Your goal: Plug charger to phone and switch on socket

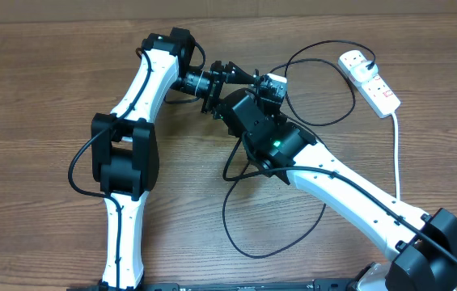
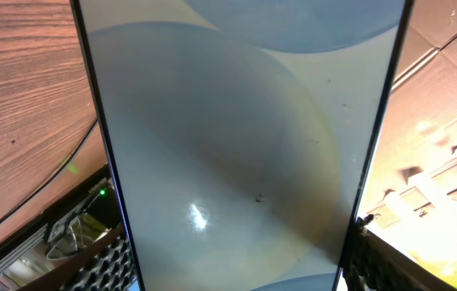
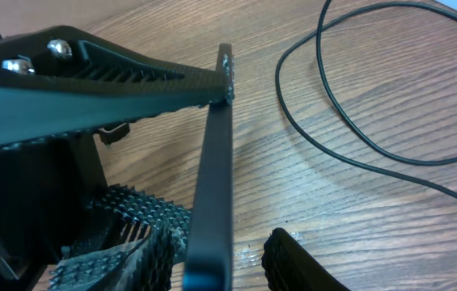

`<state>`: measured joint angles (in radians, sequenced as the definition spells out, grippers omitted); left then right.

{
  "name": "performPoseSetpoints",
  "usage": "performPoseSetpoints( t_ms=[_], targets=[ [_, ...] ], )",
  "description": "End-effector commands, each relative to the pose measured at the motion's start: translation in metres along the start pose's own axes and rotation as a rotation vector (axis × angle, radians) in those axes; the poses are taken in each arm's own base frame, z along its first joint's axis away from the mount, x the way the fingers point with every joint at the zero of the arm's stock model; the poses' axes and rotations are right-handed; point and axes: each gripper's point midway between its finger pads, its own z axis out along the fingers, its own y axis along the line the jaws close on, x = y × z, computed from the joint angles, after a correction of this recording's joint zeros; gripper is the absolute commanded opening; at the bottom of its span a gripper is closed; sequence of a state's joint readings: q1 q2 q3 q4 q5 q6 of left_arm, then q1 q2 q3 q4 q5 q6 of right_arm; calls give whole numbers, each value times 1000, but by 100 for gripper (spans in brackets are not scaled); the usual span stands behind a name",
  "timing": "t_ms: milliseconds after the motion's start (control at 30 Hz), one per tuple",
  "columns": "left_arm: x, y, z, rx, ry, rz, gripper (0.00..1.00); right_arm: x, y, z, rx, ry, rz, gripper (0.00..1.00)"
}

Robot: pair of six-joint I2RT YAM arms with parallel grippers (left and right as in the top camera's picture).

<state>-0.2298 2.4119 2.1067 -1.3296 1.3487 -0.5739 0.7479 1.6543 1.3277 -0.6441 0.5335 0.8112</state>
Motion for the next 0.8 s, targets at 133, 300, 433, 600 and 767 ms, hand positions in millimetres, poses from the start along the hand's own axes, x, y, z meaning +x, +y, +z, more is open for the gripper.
performPoseSetpoints(
  t_ms=[133, 300, 433, 600, 767],
  targets=[
    [5, -11, 2, 24, 17, 82, 70, -19, 2, -4, -7, -46, 33, 31],
    [5, -11, 2, 24, 17, 89, 70, -18, 2, -3, -14, -33, 37, 27],
    [5, -11, 2, 24, 17, 109, 70, -19, 2, -3, -15, -34, 37, 24],
    [5, -11, 2, 24, 17, 109, 71, -19, 2, -3, -16, -35, 38, 23],
    [5, -10, 2, 23, 16, 110, 72, -21, 5, -3, -25, -42, 45, 19]
  ],
)
